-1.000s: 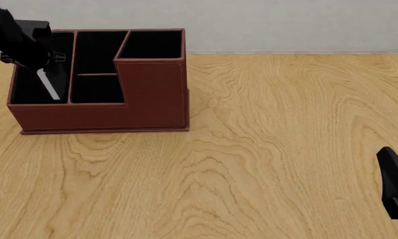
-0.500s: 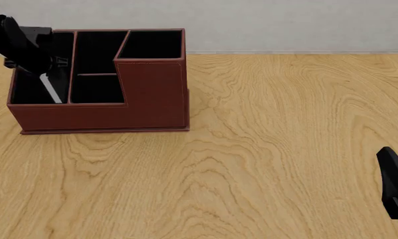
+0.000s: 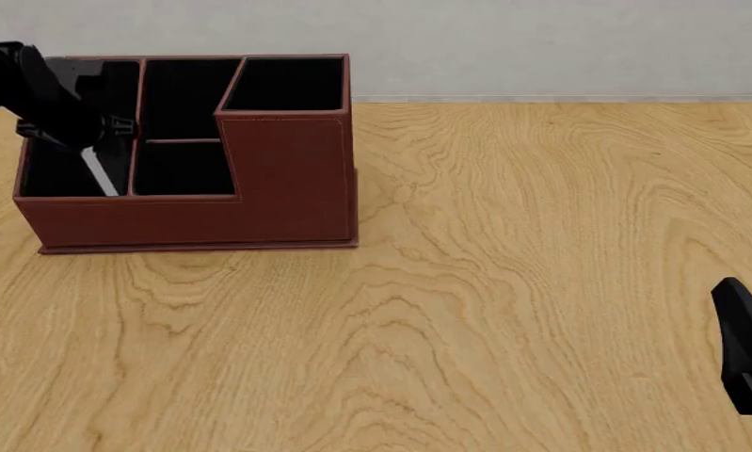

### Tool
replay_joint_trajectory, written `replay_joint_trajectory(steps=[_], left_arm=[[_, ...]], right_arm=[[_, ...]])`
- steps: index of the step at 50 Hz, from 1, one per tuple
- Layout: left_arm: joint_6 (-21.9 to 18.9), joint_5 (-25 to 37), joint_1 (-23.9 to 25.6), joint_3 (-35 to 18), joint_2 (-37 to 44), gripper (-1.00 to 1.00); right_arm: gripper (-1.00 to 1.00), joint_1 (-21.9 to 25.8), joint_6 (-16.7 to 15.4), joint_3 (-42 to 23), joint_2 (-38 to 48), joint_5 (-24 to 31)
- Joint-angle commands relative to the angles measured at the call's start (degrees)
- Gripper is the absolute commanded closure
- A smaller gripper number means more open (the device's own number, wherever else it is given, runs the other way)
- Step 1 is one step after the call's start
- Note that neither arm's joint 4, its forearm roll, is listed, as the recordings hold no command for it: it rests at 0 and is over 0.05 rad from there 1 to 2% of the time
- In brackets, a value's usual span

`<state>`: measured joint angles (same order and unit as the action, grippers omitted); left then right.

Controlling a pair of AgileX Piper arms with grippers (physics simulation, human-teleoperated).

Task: Pick up the book and place it in the left compartment of the caddy.

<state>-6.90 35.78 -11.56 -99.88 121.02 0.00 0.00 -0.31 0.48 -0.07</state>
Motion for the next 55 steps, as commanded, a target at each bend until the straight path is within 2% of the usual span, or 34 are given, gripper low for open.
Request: replay_joint_trajectory(steps=[1, 13, 14, 37, 55], left_arm=[[-0.94, -0.56, -0.18, -1.10, 0.76, 1.00], [-0.87, 0.32, -0.04, -1.31, 0.69, 1.00], [-0.99, 0.05, -0.01, -1.18, 0.49, -1.00], [-0.68, 0.18, 0.35, -1.06, -0.13, -1.00], [-0.18, 0.91, 0.62, 4.24, -7.94, -1.00]], right_arm=[[-1.00, 0.00, 0.03, 0.02, -0.14, 0.09], [-1.00, 0.01, -0.01, 0.02, -0.14, 0.09], [-1.00, 0.00, 0.01, 0.02, -0.14, 0.09], [-1.00, 0.01, 0.00, 0.02, -0.15, 0.09], [-1.00, -0.01, 0.01, 0.02, -0.14, 0.09]])
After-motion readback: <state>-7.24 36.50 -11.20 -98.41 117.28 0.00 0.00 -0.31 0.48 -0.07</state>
